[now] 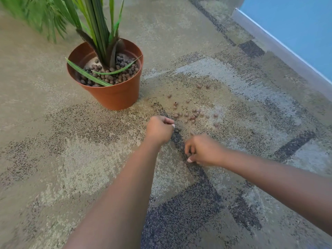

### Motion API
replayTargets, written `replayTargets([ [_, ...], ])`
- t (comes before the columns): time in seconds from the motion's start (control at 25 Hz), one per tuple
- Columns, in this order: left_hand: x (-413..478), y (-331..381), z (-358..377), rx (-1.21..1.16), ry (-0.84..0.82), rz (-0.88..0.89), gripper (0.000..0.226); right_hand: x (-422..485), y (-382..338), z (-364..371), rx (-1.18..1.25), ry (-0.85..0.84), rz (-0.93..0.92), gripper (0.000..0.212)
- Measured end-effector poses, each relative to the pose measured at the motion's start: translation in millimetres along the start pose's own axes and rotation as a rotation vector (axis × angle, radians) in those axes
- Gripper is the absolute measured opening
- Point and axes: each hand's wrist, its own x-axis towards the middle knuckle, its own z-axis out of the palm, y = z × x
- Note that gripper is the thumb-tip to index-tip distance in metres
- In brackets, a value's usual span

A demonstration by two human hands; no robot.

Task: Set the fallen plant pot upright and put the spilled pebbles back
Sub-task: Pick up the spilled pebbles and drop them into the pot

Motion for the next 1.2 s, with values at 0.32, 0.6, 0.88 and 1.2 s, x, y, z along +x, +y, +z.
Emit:
replayTargets([
  [0.32, 6, -3, 25, 0.376, 0.01, 0.129, 0.012, 15, 34, -24, 0.191, 0.381, 0.183, 0.017],
  [0.6, -2, -12, 32, 0.651, 0.059, 0.272, 0.011, 31, 27, -13, 0.059, 0.255, 0.041, 0.016],
  [0.88, -14, 58, -56, 0.113, 0.518, 0.264, 0.02, 35, -33, -79, 0.349, 0.68, -0.21, 0.016],
  [1.2, 20, 88, -156, 0.431, 0.631, 0.29, 0.037, 113, -111, -139, 0.301, 0.762, -0.363, 0.036],
])
